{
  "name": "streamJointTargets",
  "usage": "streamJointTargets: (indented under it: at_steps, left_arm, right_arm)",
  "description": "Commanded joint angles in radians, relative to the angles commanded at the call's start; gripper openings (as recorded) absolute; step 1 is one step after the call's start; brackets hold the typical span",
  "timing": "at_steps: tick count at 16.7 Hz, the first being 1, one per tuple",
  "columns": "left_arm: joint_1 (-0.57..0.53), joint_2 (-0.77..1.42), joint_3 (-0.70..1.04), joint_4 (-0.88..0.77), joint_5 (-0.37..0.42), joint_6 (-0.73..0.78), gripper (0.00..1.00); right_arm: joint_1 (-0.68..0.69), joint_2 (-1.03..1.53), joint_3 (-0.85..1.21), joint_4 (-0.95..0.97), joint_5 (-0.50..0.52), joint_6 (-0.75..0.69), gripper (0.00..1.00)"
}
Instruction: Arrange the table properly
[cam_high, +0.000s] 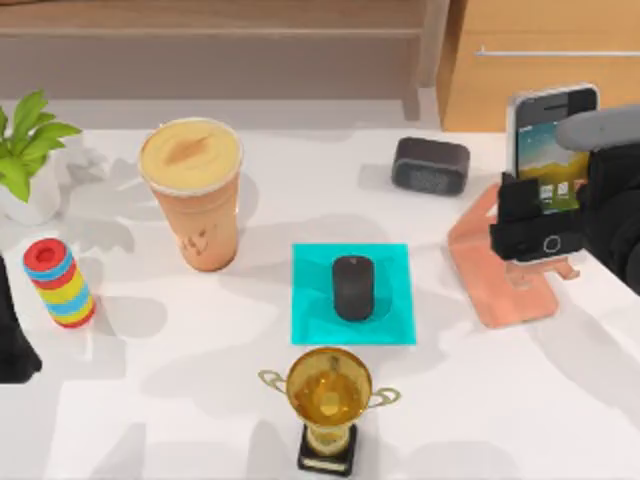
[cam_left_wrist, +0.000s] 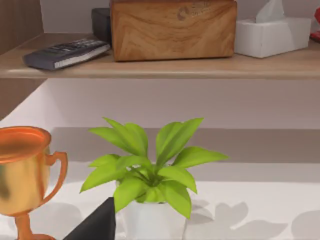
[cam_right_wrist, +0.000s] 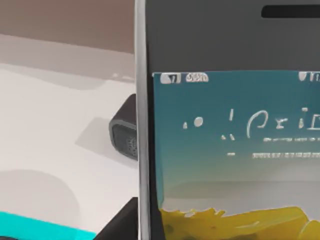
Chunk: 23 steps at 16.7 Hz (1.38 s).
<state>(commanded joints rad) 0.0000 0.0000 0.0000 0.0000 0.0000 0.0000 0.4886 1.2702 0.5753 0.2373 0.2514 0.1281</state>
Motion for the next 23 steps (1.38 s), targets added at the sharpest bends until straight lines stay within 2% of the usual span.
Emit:
streamJointTargets:
  at_steps: [6,16,23]
  left_arm:
    - [0.000,0.000,0.000,0.000,0.000,0.000,1.00]
    - [0.000,0.000,0.000,0.000,0.000,0.000,1.00]
    - [0.000,0.000,0.000,0.000,0.000,0.000,1.00]
  right_arm:
    - [0.000,0.000,0.000,0.000,0.000,0.000,0.98]
    - [0.003,-0.005,-0.003,-0.002,0.002,0.001,1.00]
    - [0.070,-0.126,-0.072,-0.062,0.060,0.030,1.00]
